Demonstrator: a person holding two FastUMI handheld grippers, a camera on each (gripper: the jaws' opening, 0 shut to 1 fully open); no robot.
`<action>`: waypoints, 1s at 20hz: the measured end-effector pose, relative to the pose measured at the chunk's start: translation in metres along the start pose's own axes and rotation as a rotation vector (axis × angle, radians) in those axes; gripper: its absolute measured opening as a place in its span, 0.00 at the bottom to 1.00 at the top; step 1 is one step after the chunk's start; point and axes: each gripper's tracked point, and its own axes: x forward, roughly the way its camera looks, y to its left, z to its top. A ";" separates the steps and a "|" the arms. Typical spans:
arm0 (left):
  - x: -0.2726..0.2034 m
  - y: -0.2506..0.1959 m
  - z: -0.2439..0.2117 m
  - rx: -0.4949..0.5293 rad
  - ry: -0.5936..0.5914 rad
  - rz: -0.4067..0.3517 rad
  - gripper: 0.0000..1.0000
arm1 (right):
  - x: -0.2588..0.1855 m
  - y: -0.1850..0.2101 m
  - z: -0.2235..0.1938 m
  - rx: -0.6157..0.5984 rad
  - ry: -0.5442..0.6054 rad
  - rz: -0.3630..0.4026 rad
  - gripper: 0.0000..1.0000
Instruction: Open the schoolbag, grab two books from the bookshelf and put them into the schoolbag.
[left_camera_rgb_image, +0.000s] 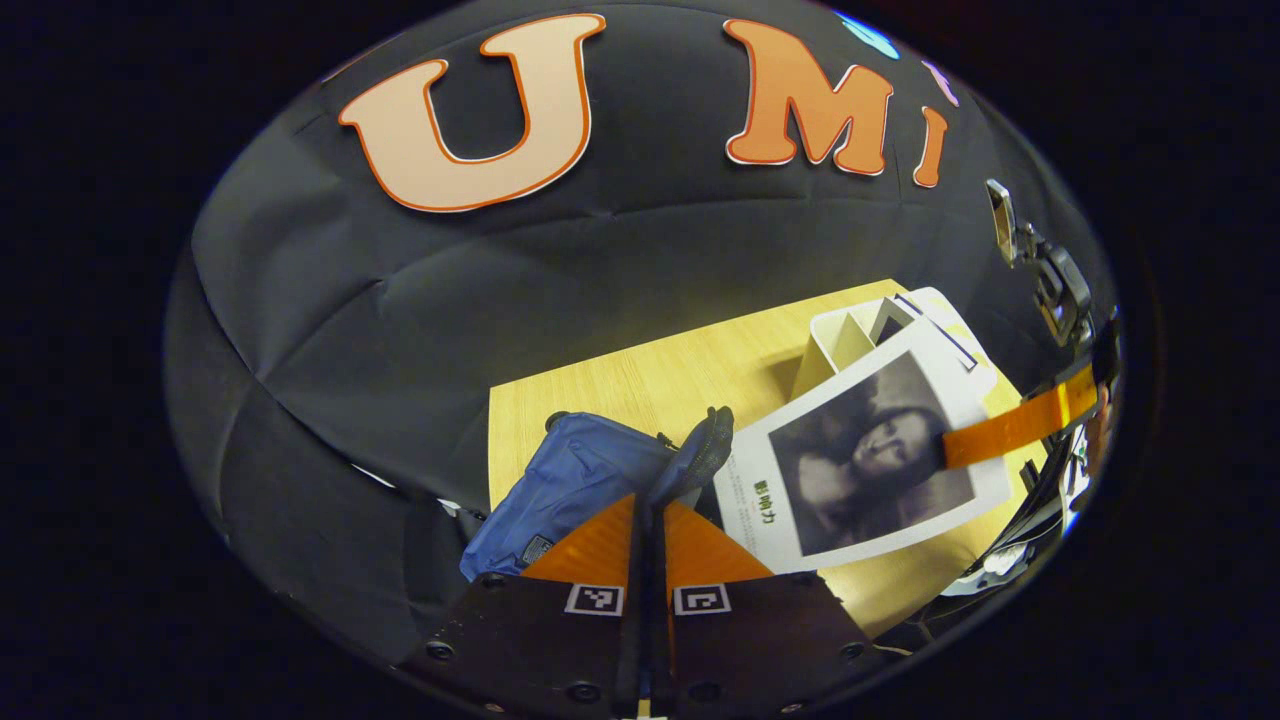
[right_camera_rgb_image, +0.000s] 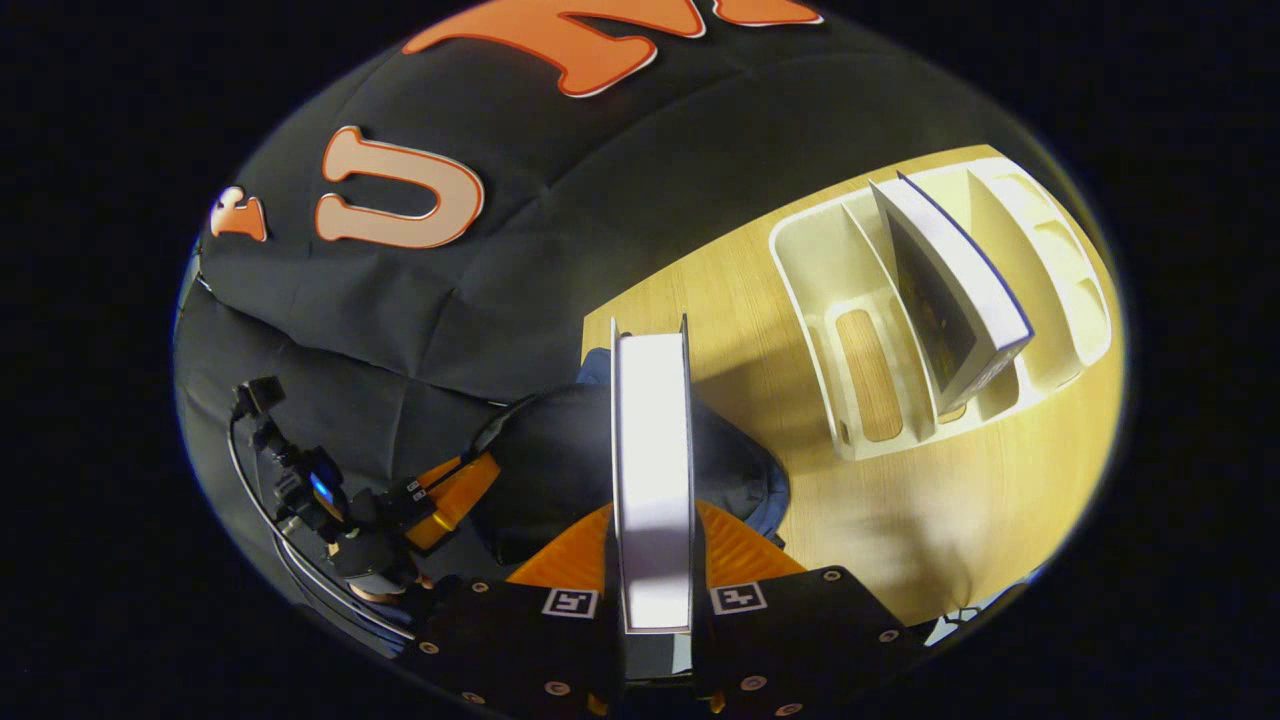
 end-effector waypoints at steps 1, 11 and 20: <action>0.001 -0.002 -0.001 -0.007 0.002 -0.006 0.04 | 0.007 0.001 -0.009 0.022 0.014 0.007 0.26; -0.006 -0.024 -0.011 -0.043 0.004 -0.080 0.04 | 0.088 0.014 -0.044 0.203 -0.030 0.062 0.25; -0.013 -0.045 -0.025 0.041 0.017 -0.125 0.04 | 0.151 0.021 -0.058 0.214 -0.083 0.085 0.25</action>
